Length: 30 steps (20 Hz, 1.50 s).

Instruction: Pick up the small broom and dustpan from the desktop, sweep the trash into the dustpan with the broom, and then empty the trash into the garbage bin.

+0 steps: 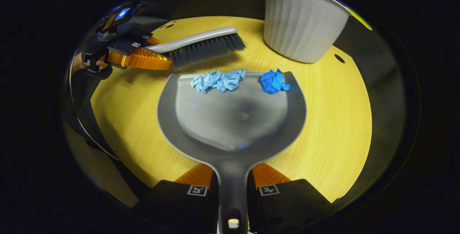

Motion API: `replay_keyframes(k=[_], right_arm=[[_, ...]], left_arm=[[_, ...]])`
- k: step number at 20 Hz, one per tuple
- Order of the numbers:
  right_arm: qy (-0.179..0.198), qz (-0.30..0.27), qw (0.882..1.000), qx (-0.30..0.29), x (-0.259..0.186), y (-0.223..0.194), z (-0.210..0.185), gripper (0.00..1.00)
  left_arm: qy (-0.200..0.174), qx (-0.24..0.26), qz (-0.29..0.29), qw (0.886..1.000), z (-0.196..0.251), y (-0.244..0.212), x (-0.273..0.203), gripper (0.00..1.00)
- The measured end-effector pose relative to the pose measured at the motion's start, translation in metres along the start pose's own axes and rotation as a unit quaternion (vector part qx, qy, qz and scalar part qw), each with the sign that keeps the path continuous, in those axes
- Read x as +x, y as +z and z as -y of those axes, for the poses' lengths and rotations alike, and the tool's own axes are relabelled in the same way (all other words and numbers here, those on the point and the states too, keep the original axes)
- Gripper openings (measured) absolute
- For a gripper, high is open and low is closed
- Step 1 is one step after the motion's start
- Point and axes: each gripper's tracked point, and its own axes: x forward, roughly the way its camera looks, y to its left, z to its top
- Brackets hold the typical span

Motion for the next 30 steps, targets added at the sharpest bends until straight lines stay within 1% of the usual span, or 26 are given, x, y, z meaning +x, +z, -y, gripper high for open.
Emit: replay_keyframes(k=[3, 6, 7, 10, 14, 15, 16, 19, 23, 26, 30], right_arm=[[-0.018, 0.001, 0.999, 0.028, -0.007, -0.001, -0.003, 0.37], [-0.043, 0.008, 0.998, 0.047, -0.015, 0.003, -0.014, 0.36], [-0.052, 0.013, 0.997, 0.055, -0.018, 0.005, -0.018, 0.37], [-0.076, 0.025, 0.994, 0.08, -0.01, 0.002, -0.025, 0.37], [-0.098, 0.029, 0.987, 0.122, -0.005, 0.003, -0.036, 0.37], [-0.104, 0.03, 0.985, 0.131, -0.006, 0.004, -0.038, 0.37], [-0.11, 0.029, 0.984, 0.138, -0.006, 0.004, -0.04, 0.36], [-0.138, 0.031, 0.98, 0.14, -0.005, 0.005, -0.038, 0.37], [-0.142, 0.051, 0.973, 0.176, -0.001, 0.011, -0.045, 0.36], [-0.152, 0.052, 0.97, 0.181, 0.002, 0.008, -0.049, 0.37], [-0.177, 0.038, 0.969, 0.166, 0.005, 0.004, -0.046, 0.37]], left_arm=[[0.041, -0.032, -0.005, 0.999, -0.002, -0.015, 0.003, 0.28], [0.071, -0.073, -0.011, 0.995, -0.001, -0.034, 0.009, 0.28], [0.079, -0.083, -0.011, 0.993, -0.001, -0.037, 0.007, 0.28], [0.095, -0.102, -0.011, 0.99, -0.007, -0.037, 0.001, 0.28], [0.097, -0.114, -0.018, 0.989, -0.002, -0.039, 0.002, 0.28], [0.096, -0.117, -0.019, 0.988, 0.0, -0.039, 0.001, 0.24], [0.093, -0.12, -0.019, 0.988, 0.002, -0.041, 0.001, 0.28], [0.095, -0.124, -0.023, 0.988, 0.004, -0.057, -0.004, 0.28], [0.092, -0.14, -0.024, 0.986, 0.004, -0.074, -0.007, 0.28], [0.094, -0.143, -0.026, 0.985, 0.005, -0.084, -0.009, 0.28], [0.099, -0.149, -0.024, 0.984, 0.004, -0.091, -0.011, 0.28]])
